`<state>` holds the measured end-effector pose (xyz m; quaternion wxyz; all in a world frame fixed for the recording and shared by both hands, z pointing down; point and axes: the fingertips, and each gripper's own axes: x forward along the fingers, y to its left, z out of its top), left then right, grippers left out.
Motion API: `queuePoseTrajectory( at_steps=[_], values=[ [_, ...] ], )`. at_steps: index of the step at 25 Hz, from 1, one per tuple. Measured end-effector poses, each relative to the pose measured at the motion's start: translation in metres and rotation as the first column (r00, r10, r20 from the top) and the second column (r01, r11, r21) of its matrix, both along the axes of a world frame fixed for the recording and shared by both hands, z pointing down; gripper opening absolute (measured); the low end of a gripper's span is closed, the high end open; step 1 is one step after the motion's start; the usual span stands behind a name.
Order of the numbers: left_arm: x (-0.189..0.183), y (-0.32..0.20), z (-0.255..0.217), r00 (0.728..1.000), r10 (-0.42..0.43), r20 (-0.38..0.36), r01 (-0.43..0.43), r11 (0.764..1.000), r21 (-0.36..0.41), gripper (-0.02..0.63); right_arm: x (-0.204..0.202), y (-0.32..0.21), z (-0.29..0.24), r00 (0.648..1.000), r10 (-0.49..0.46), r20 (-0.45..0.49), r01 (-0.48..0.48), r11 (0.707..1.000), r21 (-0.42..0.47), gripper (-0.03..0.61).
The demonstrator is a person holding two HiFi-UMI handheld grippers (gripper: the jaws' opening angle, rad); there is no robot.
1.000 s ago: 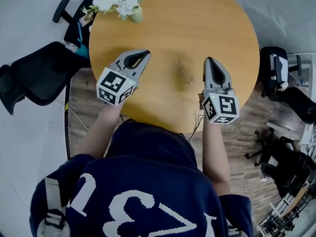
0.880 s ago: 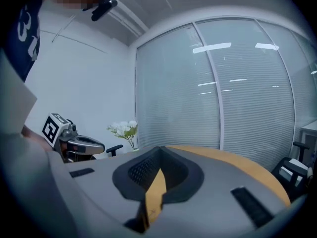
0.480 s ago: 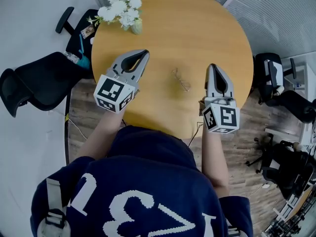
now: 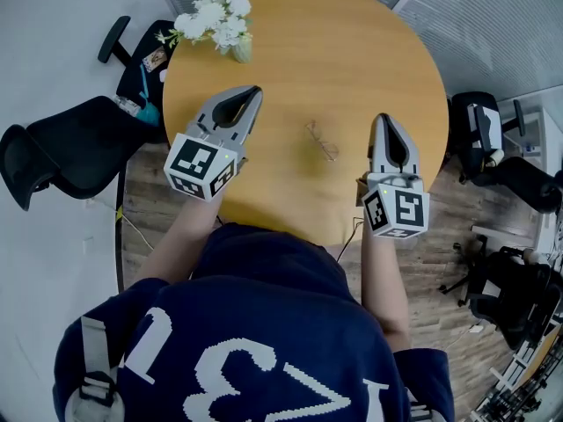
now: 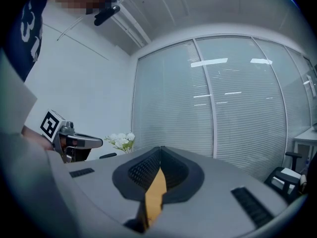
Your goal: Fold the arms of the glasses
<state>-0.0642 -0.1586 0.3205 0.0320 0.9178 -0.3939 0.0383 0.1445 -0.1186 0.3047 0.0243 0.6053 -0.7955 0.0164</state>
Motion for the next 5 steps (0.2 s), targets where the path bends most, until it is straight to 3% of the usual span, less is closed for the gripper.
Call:
queuePoseTrajectory(
  at_steps=[5],
  values=[
    [0.0025, 0.0051, -0.0013, 1.0, 0.004, -0.002, -0.004, 1.0, 0.004, 0.017, -0.0003, 0.0044, 0.0005, 1.0, -0.003, -0.006, 0.003, 1.0, -0.005, 0.025]
  ],
)
